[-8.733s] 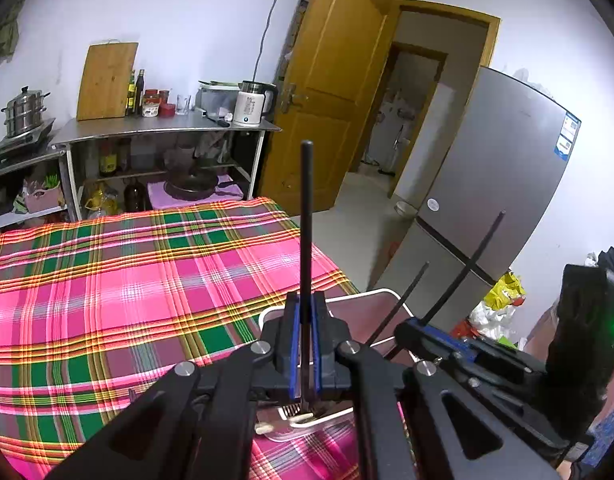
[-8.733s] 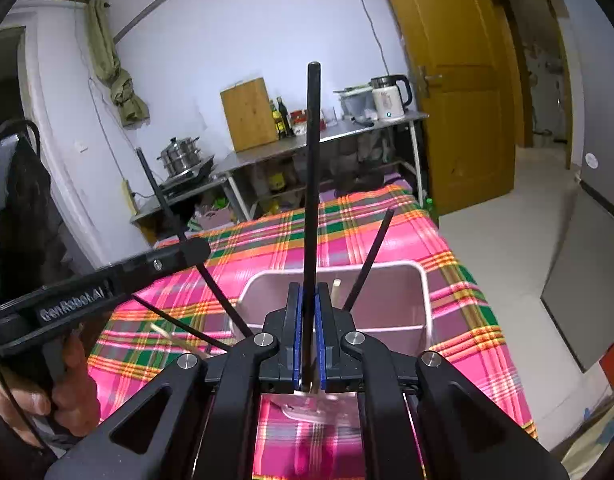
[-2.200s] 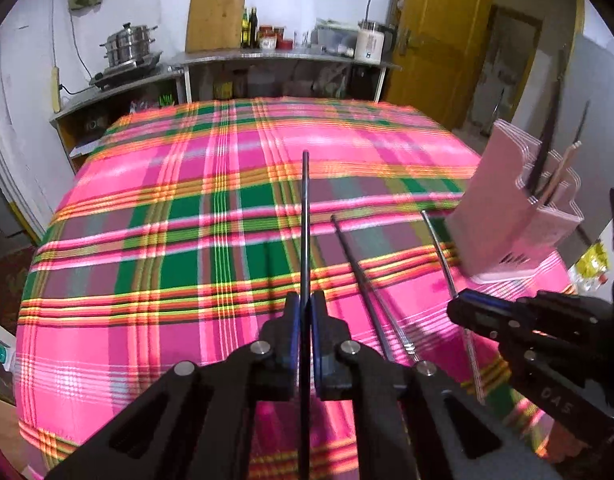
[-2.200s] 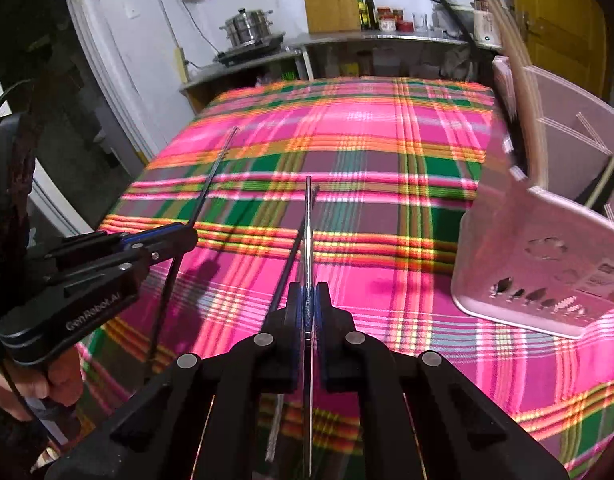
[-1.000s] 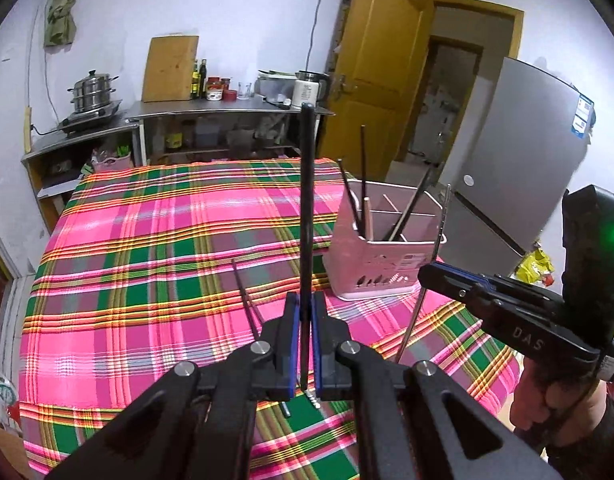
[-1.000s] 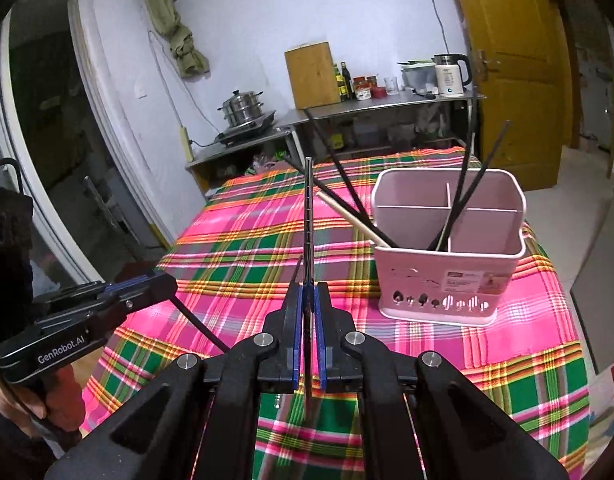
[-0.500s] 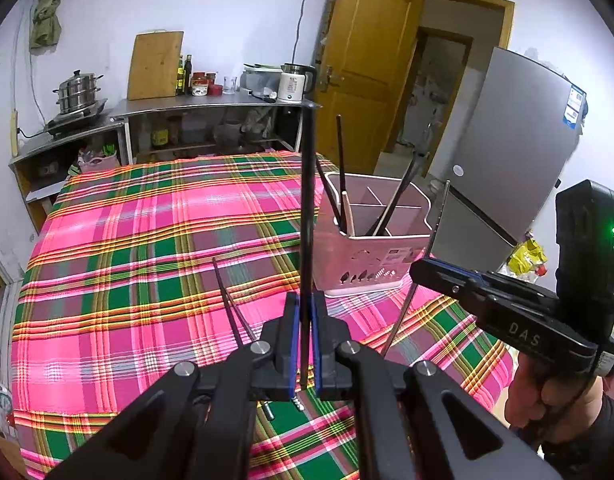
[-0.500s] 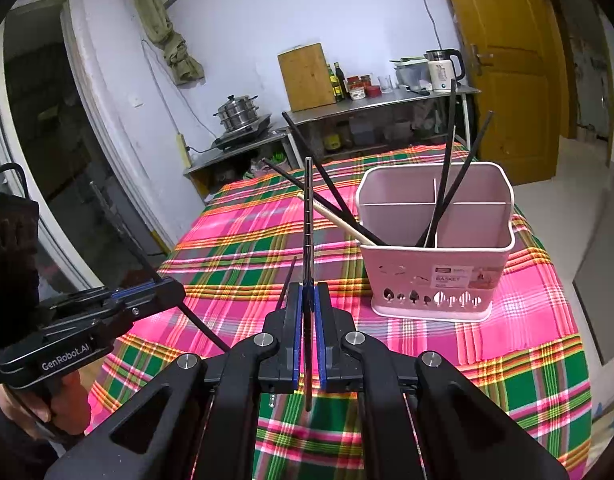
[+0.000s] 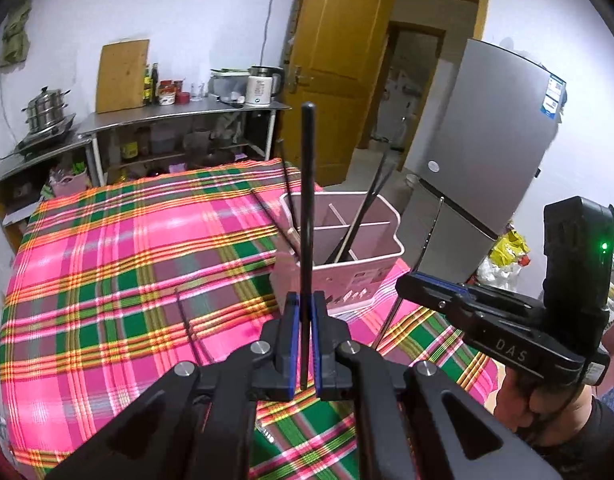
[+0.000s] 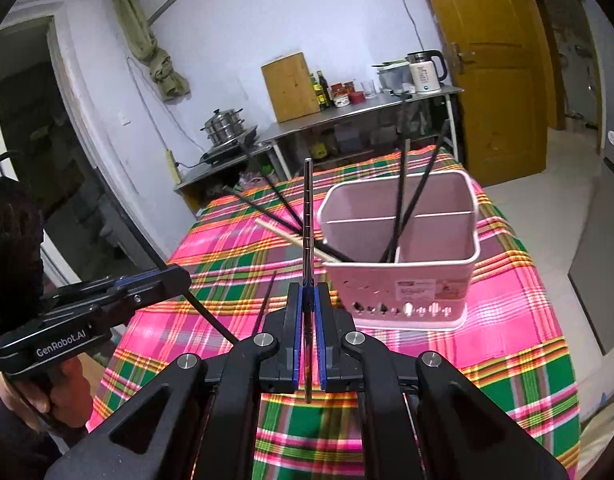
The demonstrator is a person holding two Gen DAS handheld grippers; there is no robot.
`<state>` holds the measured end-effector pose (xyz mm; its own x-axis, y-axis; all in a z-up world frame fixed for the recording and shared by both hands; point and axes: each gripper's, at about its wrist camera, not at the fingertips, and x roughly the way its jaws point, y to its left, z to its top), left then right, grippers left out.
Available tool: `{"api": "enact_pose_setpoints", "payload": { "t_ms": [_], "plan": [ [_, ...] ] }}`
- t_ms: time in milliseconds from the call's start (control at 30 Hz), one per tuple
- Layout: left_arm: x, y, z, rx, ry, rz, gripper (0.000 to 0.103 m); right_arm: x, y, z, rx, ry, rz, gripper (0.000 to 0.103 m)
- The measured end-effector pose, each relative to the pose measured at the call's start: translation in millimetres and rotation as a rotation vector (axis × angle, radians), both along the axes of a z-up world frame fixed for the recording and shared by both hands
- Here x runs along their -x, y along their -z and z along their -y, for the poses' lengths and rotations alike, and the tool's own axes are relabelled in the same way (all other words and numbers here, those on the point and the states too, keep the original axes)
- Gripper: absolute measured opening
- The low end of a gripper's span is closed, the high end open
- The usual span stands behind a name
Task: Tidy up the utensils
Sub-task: 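Lower the left tool's chopstick into the caddy and open it while the right tool releases its own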
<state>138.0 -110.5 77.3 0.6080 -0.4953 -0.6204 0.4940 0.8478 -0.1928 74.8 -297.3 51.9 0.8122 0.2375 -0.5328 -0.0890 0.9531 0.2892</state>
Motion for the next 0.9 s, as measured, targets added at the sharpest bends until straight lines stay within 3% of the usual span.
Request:
{"api": "enact_pose_setpoints", "payload": {
  "t_ms": [567,900],
  "plan": [
    [-48,-66,39,0.061,0.062,0.112,0.006,-28,-52,33,0.007,0.097,0.131,0.006],
    [-82,-54,48,0.072,0.03,0.078,0.006,-59,-52,36,0.03,0.128,0.154,0.006]
  ]
}}
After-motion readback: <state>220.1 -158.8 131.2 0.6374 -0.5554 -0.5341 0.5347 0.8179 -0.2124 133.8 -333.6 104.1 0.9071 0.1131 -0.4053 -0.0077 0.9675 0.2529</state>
